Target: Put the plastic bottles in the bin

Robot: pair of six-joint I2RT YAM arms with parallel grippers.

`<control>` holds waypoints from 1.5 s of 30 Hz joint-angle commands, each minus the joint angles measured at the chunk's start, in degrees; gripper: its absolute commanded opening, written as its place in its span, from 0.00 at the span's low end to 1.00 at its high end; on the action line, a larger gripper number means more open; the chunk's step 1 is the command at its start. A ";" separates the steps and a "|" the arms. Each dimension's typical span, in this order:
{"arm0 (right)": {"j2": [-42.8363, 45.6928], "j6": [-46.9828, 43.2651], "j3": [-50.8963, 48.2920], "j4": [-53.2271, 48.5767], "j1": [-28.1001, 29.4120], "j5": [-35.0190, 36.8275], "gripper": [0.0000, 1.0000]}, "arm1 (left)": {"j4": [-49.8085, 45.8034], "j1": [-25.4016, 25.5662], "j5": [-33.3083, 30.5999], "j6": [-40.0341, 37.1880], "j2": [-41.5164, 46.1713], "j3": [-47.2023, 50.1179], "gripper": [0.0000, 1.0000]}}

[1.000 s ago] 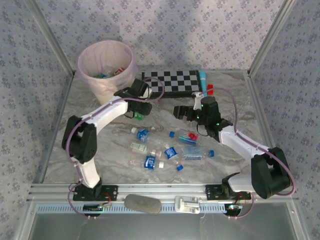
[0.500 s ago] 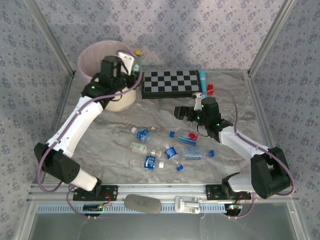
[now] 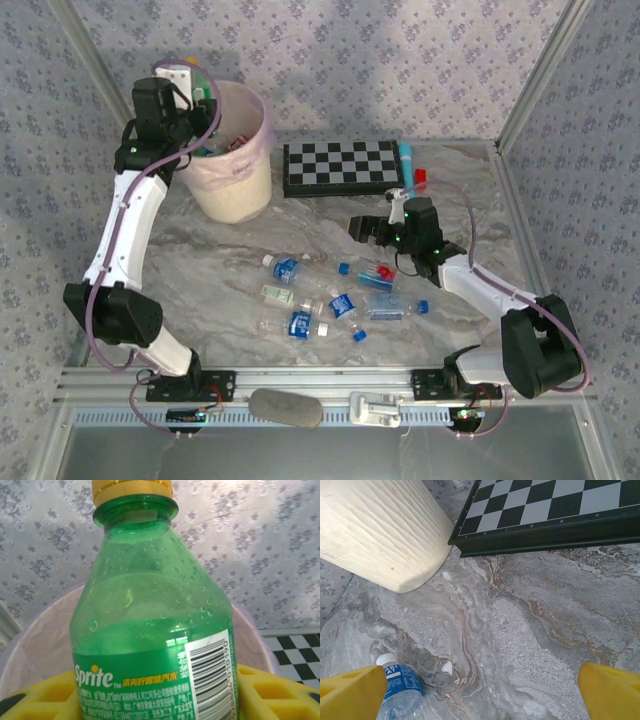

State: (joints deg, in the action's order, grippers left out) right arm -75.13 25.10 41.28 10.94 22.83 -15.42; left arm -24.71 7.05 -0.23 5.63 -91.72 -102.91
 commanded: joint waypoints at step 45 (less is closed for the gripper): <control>-1.34 -9.29 10.54 -28.44 0.47 3.14 1.00 | 10.09 10.65 9.73 12.16 8.72 16.82 1.00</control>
State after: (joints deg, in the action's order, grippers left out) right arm -76.20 20.32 48.38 -6.76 22.63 -13.80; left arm -19.79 15.14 6.92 15.88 -83.74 -89.97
